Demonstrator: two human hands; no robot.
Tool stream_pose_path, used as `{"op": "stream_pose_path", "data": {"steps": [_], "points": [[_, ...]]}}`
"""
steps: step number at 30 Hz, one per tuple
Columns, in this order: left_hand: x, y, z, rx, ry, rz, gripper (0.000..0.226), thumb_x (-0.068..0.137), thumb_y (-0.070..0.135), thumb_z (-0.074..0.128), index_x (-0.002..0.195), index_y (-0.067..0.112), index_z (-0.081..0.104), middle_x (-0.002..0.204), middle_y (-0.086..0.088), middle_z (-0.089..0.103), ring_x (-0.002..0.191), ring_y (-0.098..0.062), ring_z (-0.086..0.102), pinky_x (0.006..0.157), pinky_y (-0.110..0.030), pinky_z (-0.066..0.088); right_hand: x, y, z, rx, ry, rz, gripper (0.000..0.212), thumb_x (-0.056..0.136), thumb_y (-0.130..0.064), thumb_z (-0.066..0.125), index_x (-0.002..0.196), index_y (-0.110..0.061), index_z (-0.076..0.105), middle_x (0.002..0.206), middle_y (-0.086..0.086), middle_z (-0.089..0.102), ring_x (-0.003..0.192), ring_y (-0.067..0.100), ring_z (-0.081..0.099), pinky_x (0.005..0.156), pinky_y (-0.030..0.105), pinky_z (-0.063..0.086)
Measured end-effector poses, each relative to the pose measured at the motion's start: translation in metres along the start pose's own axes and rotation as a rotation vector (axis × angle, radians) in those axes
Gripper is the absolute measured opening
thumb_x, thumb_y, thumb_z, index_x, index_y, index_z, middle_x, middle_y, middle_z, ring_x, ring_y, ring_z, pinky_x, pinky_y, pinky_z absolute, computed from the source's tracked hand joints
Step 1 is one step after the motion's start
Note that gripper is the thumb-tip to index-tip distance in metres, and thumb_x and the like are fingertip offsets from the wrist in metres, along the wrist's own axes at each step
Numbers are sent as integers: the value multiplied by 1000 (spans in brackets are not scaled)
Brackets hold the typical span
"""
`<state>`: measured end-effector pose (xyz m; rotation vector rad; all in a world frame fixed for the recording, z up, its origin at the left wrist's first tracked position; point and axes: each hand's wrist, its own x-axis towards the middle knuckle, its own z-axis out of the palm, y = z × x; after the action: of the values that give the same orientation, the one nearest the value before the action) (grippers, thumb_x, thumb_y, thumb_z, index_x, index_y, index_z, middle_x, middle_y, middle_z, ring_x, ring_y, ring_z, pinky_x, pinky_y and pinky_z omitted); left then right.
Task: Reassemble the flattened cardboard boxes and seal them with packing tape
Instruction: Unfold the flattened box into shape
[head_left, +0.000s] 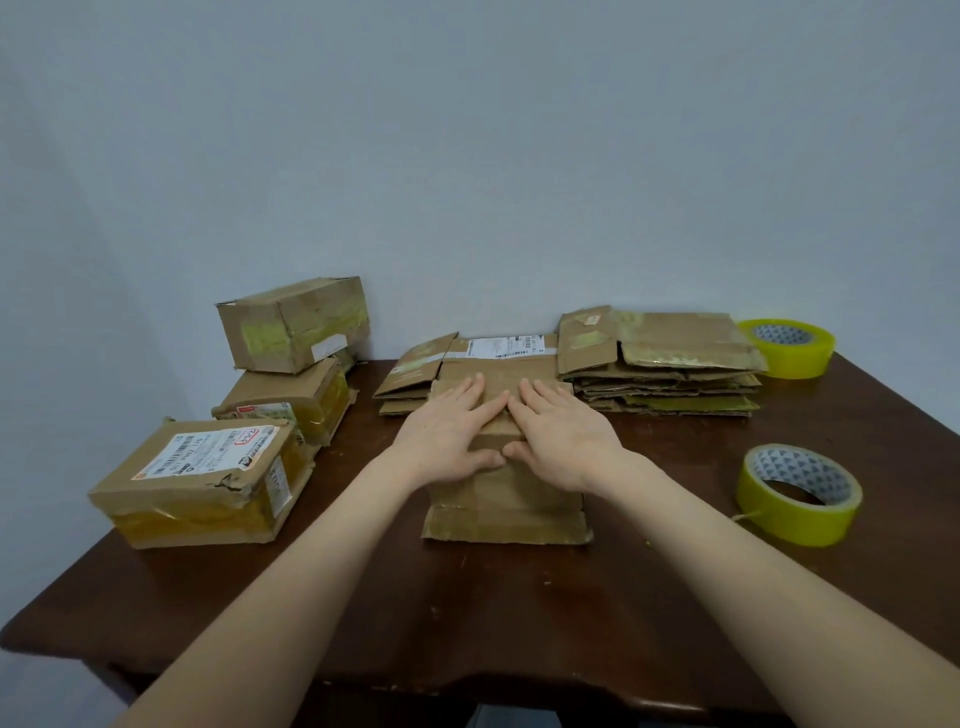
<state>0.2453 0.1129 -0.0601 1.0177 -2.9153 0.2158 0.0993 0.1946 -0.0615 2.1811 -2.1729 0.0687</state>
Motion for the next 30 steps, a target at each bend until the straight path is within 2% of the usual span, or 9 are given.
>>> {"op": "stream_pose_path", "data": {"steps": [7, 10, 13, 15, 19, 22, 25, 27, 30], "points": [[-5, 18, -5, 29, -7, -11, 74, 95, 55, 41, 153, 25, 5, 160, -11, 0, 148, -20, 3, 120, -33, 10, -12, 7, -7, 20, -16, 4, 68, 100, -45, 37, 154, -14, 9, 162, 9, 3, 149, 20, 1, 121, 35, 4], [-2, 28, -10, 66, -21, -46, 72, 95, 53, 41, 153, 27, 6, 160, -10, 3, 148, -20, 5, 120, -39, 8, -31, 19, -16, 215, -6, 24, 68, 97, -45, 47, 152, -15, 21, 160, 7, 16, 148, 22, 11, 118, 37, 18], [2, 42, -15, 108, -38, -126, 71, 95, 48, 45, 153, 27, 8, 160, -9, 8, 147, -21, 12, 119, -46, 11, -60, 43, -20, 414, 153, 157, 57, 96, -35, 50, 148, -16, 34, 155, 4, 29, 142, 21, 29, 112, 35, 30], [3, 52, -15, 76, -35, -147, 71, 96, 42, 48, 152, 26, 9, 160, -9, 10, 145, -24, 18, 117, -43, 18, -80, 64, -18, 399, 189, 321, 49, 96, -20, 47, 144, -18, 39, 149, 4, 36, 135, 23, 38, 107, 37, 37], [0, 58, -14, 39, -12, -154, 71, 96, 40, 49, 153, 24, 9, 160, -7, 8, 145, -24, 17, 116, -39, 18, -117, 100, -4, 190, -14, 619, 51, 90, -16, 57, 139, -12, 40, 142, 10, 40, 130, 32, 40, 99, 43, 43], [-7, 57, -14, -8, 23, -168, 70, 95, 38, 53, 151, 16, 17, 160, -7, 11, 144, -23, 22, 115, -38, 21, -130, 109, 7, 105, -42, 656, 55, 88, -29, 66, 135, -12, 44, 135, 9, 45, 126, 31, 47, 95, 40, 43], [-10, 52, -15, -43, 47, -156, 67, 94, 36, 54, 149, 15, 22, 159, -5, 14, 142, -21, 27, 113, -36, 27, -130, 112, 10, 126, -1, 698, 51, 86, -28, 68, 126, -10, 42, 128, 13, 53, 120, 34, 51, 87, 40, 42], [-10, 47, -13, -4, 42, -131, 65, 96, 38, 50, 150, 17, 21, 160, -4, 14, 145, -19, 19, 117, -39, 18, -131, 114, 12, 120, -13, 707, 47, 86, -28, 68, 122, -12, 42, 122, 13, 58, 113, 34, 55, 78, 38, 43], [-10, 42, -7, 69, 60, -90, 63, 97, 41, 44, 151, 20, 18, 159, -2, 15, 147, -17, 8, 118, -45, 8, -126, 113, -5, 243, 171, 724, 36, 91, -28, 59, 125, -22, 52, 126, 8, 59, 114, 32, 56, 84, 36, 46]]}}
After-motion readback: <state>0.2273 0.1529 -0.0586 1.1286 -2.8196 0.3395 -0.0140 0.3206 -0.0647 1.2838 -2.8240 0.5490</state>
